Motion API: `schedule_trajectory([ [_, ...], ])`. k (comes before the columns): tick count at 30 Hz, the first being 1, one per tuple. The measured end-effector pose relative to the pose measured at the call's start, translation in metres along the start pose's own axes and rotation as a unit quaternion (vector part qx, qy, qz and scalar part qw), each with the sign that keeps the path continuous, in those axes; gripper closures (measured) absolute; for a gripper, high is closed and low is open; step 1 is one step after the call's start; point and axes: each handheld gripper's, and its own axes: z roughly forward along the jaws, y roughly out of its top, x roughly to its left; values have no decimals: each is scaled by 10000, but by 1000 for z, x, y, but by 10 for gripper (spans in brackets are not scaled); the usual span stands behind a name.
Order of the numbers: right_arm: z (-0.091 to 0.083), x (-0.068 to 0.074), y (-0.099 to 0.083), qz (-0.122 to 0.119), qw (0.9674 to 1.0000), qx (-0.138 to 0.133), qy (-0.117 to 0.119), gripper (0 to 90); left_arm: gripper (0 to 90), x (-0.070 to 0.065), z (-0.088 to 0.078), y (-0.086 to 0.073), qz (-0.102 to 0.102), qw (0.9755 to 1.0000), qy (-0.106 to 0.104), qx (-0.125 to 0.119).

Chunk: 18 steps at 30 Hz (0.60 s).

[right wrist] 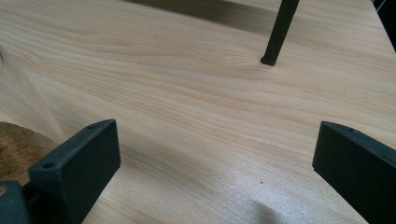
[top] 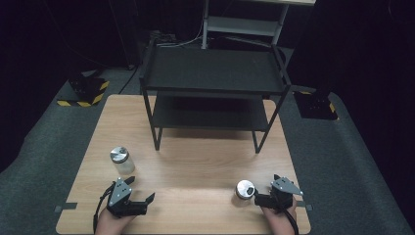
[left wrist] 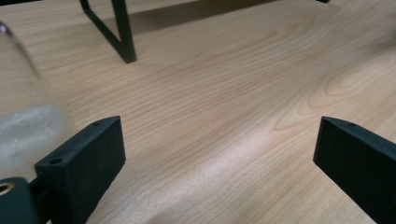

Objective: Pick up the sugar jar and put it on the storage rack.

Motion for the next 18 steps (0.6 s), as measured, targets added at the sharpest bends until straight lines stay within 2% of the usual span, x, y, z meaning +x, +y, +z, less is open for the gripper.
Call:
schedule_trajectory([
  [4,0,-2,-2,76,10000,-62,8,5,18,0,0,-1,-41,10000,0,-19],
  [7,-1,-3,-2,126,9999,-75,14,6,24,0,0,0,43,10000,-54,-4],
  [9,0,-5,-3,113,9999,-81,59,6,25,-2,0,0,179,9998,-97,5],
  [18,0,-6,-1,77,9999,-30,77,6,28,1,-1,-1,44,9999,-154,-30],
])
